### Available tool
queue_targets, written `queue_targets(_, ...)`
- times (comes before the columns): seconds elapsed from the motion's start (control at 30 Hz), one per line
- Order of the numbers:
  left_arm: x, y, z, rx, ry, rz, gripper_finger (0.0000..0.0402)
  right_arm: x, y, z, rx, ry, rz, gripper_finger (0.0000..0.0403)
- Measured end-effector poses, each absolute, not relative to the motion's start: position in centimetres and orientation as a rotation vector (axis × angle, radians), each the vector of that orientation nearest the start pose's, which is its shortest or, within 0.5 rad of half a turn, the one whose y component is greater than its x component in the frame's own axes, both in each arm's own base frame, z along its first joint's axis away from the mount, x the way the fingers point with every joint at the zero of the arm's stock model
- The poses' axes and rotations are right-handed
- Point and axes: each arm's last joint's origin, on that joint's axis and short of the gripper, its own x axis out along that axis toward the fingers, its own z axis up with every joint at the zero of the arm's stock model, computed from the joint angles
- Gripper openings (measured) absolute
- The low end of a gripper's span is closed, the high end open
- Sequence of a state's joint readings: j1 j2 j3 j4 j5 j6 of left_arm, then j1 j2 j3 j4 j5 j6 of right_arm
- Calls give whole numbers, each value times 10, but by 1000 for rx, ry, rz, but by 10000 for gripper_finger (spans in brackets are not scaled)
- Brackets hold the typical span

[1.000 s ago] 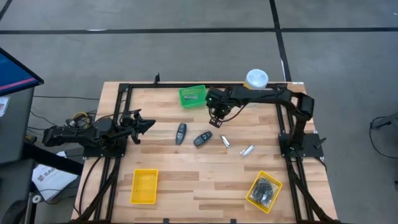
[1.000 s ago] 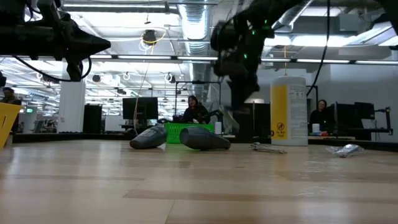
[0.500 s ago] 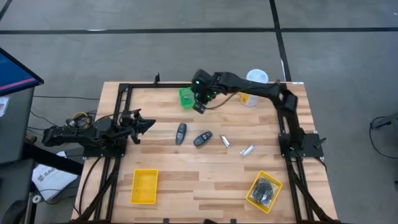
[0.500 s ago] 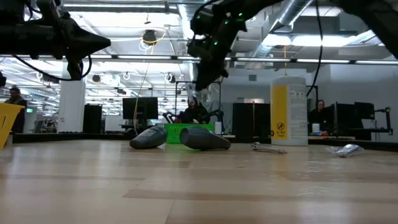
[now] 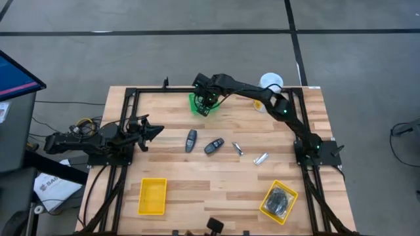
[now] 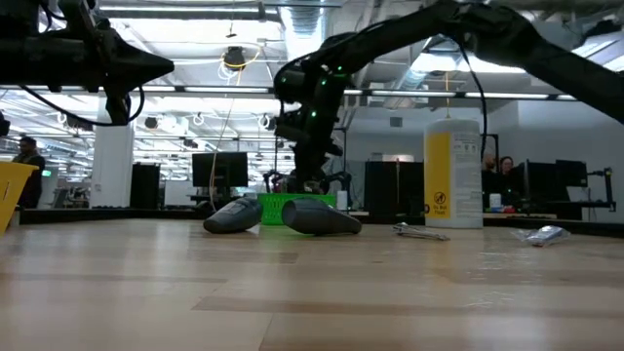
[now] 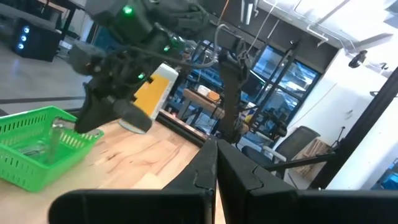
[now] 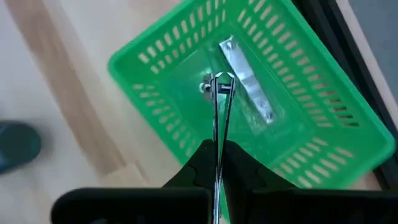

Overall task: Pick & Place Travel size toiletries
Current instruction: Put the silver nail cutter into the green bin

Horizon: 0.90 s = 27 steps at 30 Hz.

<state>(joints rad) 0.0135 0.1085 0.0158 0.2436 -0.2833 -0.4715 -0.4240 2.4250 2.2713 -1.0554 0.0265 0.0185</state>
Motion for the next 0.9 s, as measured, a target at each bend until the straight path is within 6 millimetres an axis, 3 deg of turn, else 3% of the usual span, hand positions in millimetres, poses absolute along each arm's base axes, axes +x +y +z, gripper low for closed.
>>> queue_targets(0.1,101,9,184,-487,-217,256,0,462,-210,199,267,1219,-407,8)
queue_targets(0.6,101,9,184,-485,-218,256,0,461,-213,202,256,1222,-435,40)
queue_targets(0.8,101,9,184,-484,-217,256,0,458,-212,207,252,1226,-418,98)
queue_targets(0.9,101,9,184,-485,-218,256,0,449,-207,230,267,1224,-390,141)
